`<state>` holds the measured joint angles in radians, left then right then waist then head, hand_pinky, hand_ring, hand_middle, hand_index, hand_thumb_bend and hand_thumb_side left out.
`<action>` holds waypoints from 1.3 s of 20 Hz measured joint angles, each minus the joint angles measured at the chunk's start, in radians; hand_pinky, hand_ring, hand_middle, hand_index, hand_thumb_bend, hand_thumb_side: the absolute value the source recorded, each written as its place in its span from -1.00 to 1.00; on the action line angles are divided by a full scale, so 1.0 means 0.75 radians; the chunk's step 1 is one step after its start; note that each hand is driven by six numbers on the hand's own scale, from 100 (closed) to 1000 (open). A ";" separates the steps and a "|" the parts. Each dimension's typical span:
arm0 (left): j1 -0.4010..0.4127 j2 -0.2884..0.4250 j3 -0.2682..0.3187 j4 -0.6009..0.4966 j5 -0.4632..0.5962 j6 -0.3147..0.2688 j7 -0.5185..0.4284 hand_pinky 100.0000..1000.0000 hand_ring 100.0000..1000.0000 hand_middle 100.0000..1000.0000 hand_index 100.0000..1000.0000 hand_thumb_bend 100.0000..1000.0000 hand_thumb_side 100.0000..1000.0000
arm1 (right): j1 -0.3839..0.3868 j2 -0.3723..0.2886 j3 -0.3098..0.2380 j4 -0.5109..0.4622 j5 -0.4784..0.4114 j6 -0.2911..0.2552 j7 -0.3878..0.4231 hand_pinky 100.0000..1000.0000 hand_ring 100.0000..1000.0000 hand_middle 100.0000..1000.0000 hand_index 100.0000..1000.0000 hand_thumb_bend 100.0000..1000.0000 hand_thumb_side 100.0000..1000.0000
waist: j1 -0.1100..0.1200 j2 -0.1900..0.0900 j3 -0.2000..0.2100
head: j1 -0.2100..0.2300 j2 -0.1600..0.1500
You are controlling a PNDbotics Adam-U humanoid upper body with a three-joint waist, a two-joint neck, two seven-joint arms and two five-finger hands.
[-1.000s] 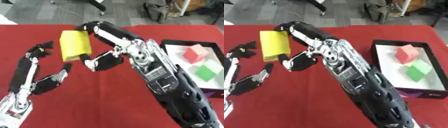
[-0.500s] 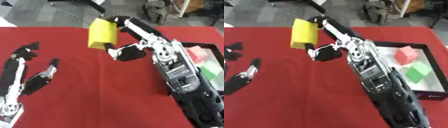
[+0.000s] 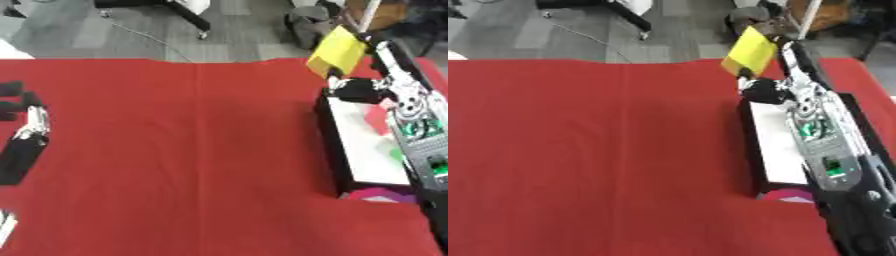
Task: Pick up the objects with one hand, pass them to the other hand, and then place them into the box on the other side of the table.
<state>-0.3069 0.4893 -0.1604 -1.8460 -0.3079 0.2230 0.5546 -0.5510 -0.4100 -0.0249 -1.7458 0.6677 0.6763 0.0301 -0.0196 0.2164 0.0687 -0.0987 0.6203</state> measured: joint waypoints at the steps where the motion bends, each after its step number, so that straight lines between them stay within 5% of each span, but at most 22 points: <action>1: 0.001 -0.004 0.008 0.000 0.006 -0.004 0.011 0.21 0.14 0.23 0.46 -1.00 0.30 | 0.012 -0.007 -0.023 0.014 0.014 0.016 -0.024 0.72 0.88 0.05 0.22 -1.00 -1.00 | 0.000 0.000 -0.001 | -0.002 -0.001; 5: 0.005 -0.006 0.030 -0.001 0.012 -0.012 0.043 0.22 0.15 0.24 0.48 -1.00 0.30 | 0.067 -0.037 -0.087 0.069 0.044 0.062 -0.076 0.73 0.94 0.13 0.31 -1.00 -1.00 | 0.000 0.000 -0.001 | -0.012 -0.012; 7: 0.006 -0.007 0.039 -0.002 0.012 -0.015 0.054 0.22 0.15 0.25 0.49 -1.00 0.31 | 0.094 -0.053 -0.101 0.094 0.044 0.065 -0.072 0.75 1.00 0.34 0.50 -1.00 -1.00 | 0.000 0.000 -0.001 | -0.015 -0.013; 10: 0.005 -0.007 0.046 -0.006 0.012 -0.021 0.068 0.22 0.15 0.25 0.49 -1.00 0.29 | 0.124 -0.074 -0.106 0.135 0.065 0.027 -0.005 0.87 1.00 0.74 0.92 -1.00 -0.68 | 0.000 0.000 -0.001 | -0.021 -0.017; 13: 0.006 -0.007 0.051 -0.008 0.012 -0.020 0.078 0.22 0.15 0.25 0.49 -1.00 0.27 | 0.138 -0.088 -0.115 0.174 0.125 -0.050 0.128 0.94 1.00 0.84 1.00 -0.72 -1.00 | 0.000 0.000 -0.001 | -0.023 -0.022; 14: 0.006 -0.008 0.053 -0.008 0.013 -0.018 0.081 0.22 0.15 0.25 0.49 -1.00 0.26 | 0.139 -0.091 -0.122 0.181 0.144 -0.072 0.173 0.96 1.00 0.86 1.00 -0.50 -1.00 | 0.000 0.000 -0.001 | -0.022 -0.023; 17: 0.006 -0.013 0.054 -0.008 0.016 -0.012 0.087 0.22 0.15 0.25 0.50 -1.00 0.25 | 0.140 -0.093 -0.147 0.185 0.182 -0.113 0.275 0.98 1.00 0.87 1.00 -0.34 -0.99 | 0.000 0.000 -0.001 | -0.022 -0.023; 21: 0.006 -0.017 0.054 -0.008 0.018 -0.006 0.092 0.22 0.15 0.25 0.49 -1.00 0.26 | 0.148 -0.093 -0.173 0.171 0.194 -0.112 0.314 0.98 1.00 0.88 1.00 -0.38 -1.00 | 0.001 0.000 -0.002 | -0.019 -0.023; 22: 0.006 -0.017 0.054 -0.008 0.018 -0.005 0.091 0.22 0.15 0.25 0.49 -1.00 0.26 | 0.148 -0.093 -0.177 0.165 0.192 -0.108 0.314 0.95 1.00 0.85 1.00 -0.54 -1.00 | 0.001 0.000 -0.002 | -0.018 -0.023; 23: 0.006 -0.017 0.054 -0.008 0.018 -0.004 0.091 0.22 0.15 0.25 0.49 -1.00 0.26 | 0.148 -0.093 -0.181 0.155 0.185 -0.100 0.306 0.92 1.00 0.80 0.98 -0.97 -1.00 | 0.001 0.000 -0.002 | -0.017 -0.023; 24: 0.006 -0.017 0.055 -0.008 0.018 -0.003 0.091 0.22 0.15 0.25 0.49 -1.00 0.27 | 0.148 -0.093 -0.187 0.143 0.177 -0.084 0.287 0.88 1.00 0.73 0.93 -1.00 -1.00 | 0.001 0.000 -0.003 | -0.015 -0.023; 26: 0.005 -0.019 0.055 -0.008 0.019 -0.002 0.092 0.21 0.15 0.24 0.50 -1.00 0.31 | 0.147 -0.092 -0.199 0.095 0.122 -0.046 0.187 0.83 1.00 0.67 0.90 -1.00 0.16 | 0.003 0.000 -0.007 | -0.012 -0.023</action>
<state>-0.3030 0.4750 -0.1192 -1.8518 -0.2934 0.2215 0.6236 -0.4411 -0.4790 -0.1742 -1.6746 0.7595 0.6418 0.1703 -0.0176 0.2167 0.0638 -0.1079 0.6030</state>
